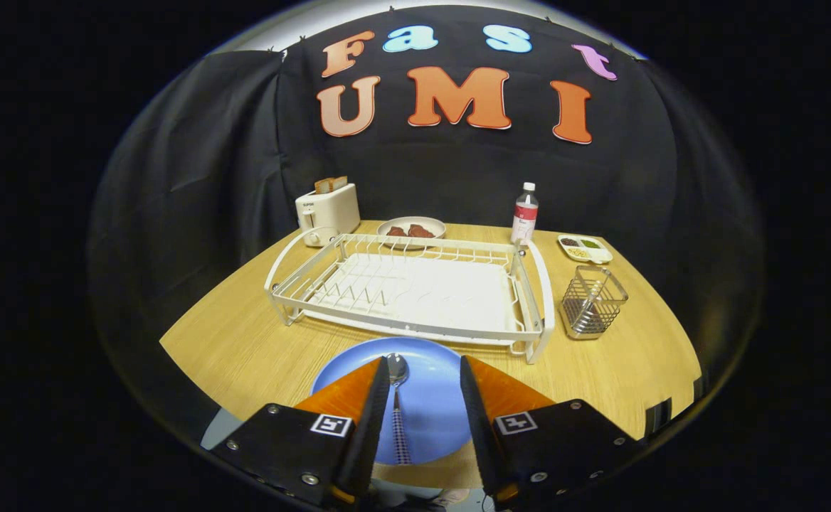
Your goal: Take the plate from the dish rack, then take the spoon from the basket and place it into the plate.
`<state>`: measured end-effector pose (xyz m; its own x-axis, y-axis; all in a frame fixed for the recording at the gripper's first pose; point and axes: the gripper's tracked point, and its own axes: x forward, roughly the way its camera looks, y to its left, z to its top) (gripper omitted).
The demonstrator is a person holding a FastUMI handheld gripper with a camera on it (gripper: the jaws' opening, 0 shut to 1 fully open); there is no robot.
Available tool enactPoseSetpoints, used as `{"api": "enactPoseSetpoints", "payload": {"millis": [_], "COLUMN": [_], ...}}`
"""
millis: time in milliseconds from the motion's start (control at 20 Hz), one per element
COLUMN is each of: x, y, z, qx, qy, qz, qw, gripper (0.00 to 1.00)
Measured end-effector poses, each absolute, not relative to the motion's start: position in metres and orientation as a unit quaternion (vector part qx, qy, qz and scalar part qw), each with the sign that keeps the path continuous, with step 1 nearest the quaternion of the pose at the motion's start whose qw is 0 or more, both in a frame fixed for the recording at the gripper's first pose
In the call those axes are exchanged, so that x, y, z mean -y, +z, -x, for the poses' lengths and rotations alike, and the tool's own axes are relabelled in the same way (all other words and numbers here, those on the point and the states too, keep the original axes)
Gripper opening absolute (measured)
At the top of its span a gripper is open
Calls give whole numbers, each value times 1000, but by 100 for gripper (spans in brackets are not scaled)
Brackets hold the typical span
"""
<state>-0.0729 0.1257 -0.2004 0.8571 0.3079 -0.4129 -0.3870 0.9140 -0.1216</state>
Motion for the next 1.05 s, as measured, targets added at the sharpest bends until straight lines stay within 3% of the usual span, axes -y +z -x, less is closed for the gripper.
{"api": "enactPoseSetpoints", "payload": {"millis": [200,400,1050], "x": [-113,-106,-102], "y": [-157,-112,-12], "z": [49,28,-5], "qx": [-165,-133,-52], "qy": [159,139,111], "qz": [93,93,61], "qw": [969,977,991], "gripper": [83,98,98]}}
